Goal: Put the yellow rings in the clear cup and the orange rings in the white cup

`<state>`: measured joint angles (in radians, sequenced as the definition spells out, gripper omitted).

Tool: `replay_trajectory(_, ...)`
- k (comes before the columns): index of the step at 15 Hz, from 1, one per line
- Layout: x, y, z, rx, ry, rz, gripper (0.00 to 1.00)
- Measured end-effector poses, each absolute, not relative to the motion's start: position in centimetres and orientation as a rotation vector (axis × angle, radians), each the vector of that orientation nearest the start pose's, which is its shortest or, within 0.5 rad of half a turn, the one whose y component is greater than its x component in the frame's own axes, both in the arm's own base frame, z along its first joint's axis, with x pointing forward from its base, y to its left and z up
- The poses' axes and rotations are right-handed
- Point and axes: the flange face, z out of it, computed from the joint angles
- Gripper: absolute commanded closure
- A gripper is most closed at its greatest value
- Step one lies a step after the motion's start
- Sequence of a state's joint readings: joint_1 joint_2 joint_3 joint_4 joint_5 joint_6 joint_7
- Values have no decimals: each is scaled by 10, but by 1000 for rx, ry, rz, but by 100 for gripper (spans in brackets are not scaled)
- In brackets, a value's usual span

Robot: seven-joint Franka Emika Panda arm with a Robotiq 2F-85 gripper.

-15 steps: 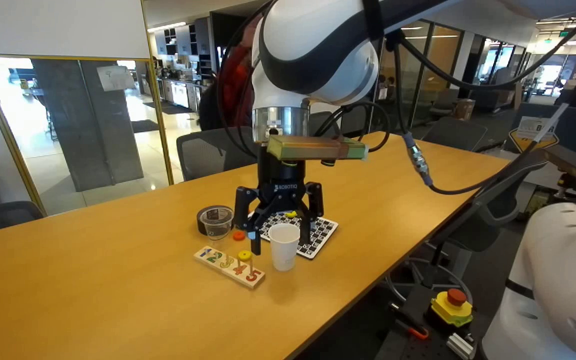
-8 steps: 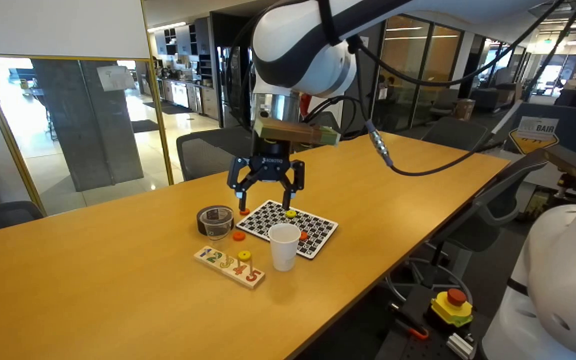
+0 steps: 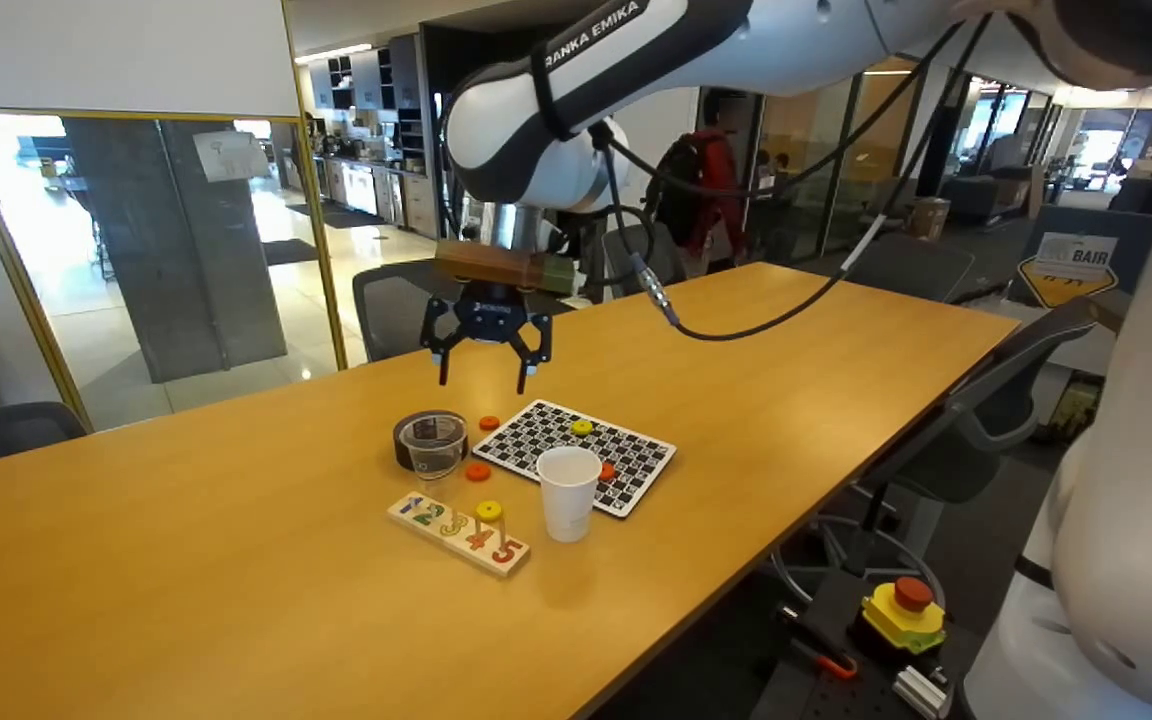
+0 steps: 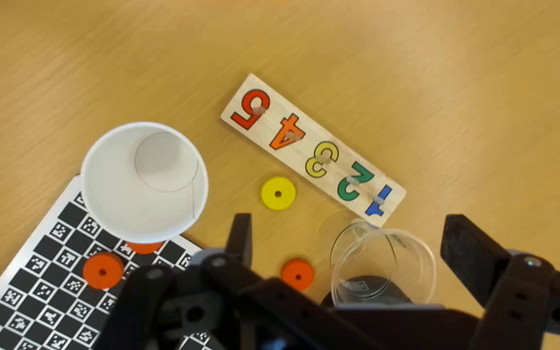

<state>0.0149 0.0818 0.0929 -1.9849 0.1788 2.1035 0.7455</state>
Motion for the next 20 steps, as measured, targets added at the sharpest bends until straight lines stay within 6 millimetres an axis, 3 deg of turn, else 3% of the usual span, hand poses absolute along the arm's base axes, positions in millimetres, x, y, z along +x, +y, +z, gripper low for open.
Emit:
replay_trajectory(3,593,70,407,-2767,1288,42,0)
replay_trajectory(7,597,75,379,-2739,1506,74,0)
replay_trajectory(11,597,79,361,-2718,1578,111,0)
replay_trajectory(20,601,59,318,-2618,1655,104,0)
